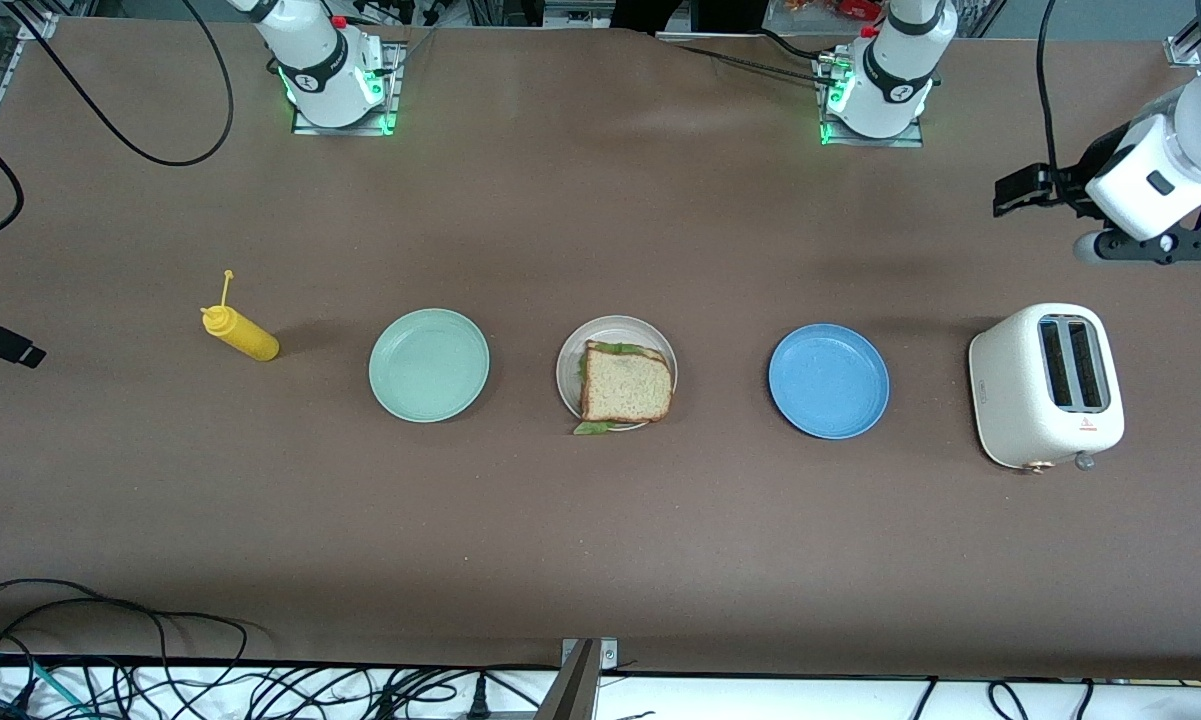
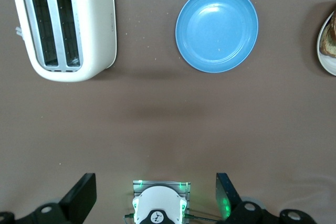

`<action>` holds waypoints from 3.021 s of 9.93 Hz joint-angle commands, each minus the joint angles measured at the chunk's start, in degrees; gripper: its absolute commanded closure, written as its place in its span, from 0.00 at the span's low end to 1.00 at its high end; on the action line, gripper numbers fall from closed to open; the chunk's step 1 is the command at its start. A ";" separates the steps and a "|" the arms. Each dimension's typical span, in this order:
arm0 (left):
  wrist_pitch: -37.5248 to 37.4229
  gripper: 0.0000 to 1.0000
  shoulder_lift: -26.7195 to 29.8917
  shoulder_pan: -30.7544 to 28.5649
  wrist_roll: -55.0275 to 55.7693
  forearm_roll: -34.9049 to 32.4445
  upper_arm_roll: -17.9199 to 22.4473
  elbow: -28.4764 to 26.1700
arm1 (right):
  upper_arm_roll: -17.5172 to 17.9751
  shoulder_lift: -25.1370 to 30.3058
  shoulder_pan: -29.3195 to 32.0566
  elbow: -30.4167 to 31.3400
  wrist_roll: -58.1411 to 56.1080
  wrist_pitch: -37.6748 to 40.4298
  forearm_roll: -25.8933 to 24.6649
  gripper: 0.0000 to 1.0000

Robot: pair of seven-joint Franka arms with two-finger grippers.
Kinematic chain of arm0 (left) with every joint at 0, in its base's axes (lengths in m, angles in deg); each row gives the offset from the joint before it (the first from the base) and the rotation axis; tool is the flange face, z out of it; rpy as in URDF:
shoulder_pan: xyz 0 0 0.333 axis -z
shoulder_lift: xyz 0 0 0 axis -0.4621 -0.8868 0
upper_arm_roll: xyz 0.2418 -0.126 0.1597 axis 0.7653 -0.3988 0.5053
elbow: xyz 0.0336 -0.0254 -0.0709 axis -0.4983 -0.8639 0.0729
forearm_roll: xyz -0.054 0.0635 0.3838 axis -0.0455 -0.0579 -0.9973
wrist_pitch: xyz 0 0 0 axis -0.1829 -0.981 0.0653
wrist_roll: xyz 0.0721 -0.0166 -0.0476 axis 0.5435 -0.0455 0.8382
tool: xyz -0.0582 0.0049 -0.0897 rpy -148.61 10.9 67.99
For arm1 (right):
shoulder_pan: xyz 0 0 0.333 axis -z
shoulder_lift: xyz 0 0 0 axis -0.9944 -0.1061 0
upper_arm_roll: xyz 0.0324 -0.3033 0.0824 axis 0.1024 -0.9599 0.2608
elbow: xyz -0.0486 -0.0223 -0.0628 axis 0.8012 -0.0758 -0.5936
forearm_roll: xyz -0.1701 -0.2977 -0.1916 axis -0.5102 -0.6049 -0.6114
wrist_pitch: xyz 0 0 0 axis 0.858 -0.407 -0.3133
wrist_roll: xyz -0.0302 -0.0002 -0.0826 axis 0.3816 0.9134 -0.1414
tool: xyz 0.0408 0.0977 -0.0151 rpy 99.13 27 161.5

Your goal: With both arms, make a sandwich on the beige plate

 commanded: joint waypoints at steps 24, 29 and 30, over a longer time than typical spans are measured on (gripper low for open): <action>5.73 0.00 -3.25 -0.37 -0.39 -2.03 1.01 4.47 | 0.48 -2.39 -4.55 -2.58 0.75 4.22 1.38 0.00; 5.65 0.00 -3.60 -0.63 -5.61 -2.12 1.09 4.47 | 0.13 -1.25 -4.02 -3.02 -0.05 6.17 1.38 0.00; 5.65 0.00 -3.60 -1.33 -10.71 -1.25 1.27 4.47 | 0.22 -1.15 -4.20 -3.10 1.96 6.18 1.29 0.00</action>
